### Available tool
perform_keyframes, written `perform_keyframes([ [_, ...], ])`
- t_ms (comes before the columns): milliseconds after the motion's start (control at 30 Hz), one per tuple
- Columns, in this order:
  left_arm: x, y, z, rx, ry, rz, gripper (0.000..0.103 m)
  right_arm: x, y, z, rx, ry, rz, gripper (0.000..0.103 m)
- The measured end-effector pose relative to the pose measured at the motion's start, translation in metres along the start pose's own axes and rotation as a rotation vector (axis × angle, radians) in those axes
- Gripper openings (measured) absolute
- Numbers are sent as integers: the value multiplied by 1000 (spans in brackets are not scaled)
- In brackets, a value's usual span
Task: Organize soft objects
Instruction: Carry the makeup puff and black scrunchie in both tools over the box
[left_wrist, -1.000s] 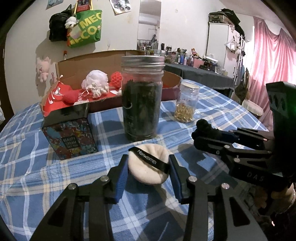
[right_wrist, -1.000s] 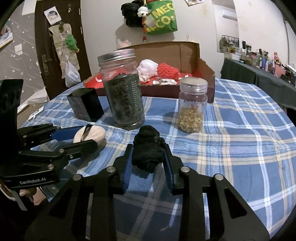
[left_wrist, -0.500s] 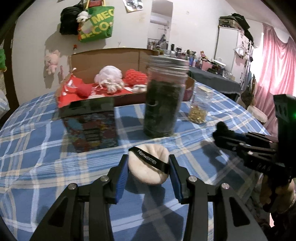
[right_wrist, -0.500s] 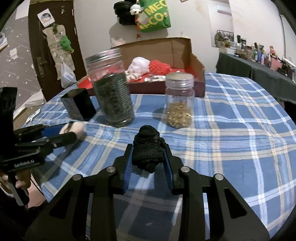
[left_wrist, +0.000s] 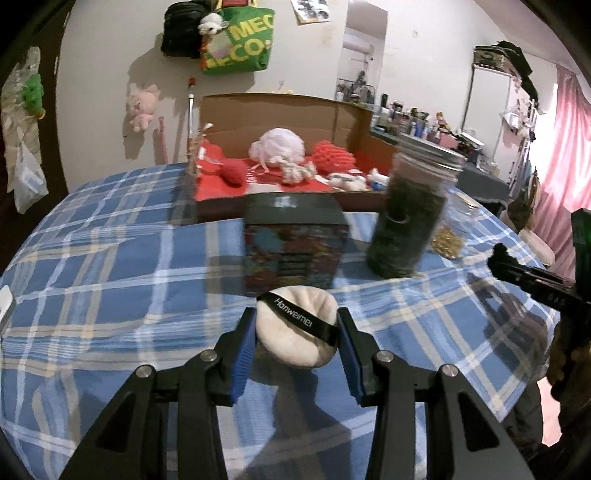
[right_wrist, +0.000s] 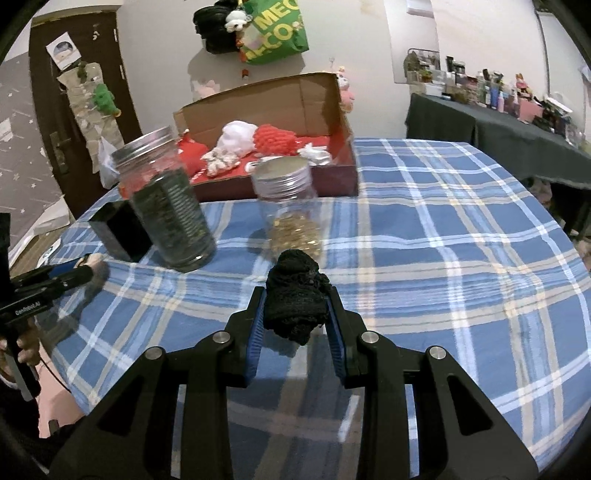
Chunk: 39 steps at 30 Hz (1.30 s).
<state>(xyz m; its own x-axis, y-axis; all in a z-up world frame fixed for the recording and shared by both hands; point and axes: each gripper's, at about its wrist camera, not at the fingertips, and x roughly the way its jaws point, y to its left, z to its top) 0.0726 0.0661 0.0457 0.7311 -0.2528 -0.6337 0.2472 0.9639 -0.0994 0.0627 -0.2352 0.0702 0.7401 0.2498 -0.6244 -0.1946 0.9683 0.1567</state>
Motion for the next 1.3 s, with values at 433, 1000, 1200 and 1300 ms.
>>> perform_keyframes([
  [433, 4, 45, 13, -35, 28, 85, 45, 15, -31, 24, 49, 45, -33, 29],
  [1000, 32, 79, 53, -12, 40, 26, 45, 46, -52, 79, 35, 69, 60, 29],
  [1200, 40, 83, 67, 11, 51, -14, 45, 54, -54, 96, 2, 75, 133, 29],
  [1300, 42, 87, 73, 18, 50, -27, 45, 59, -53, 103, -18, 86, 152, 29],
])
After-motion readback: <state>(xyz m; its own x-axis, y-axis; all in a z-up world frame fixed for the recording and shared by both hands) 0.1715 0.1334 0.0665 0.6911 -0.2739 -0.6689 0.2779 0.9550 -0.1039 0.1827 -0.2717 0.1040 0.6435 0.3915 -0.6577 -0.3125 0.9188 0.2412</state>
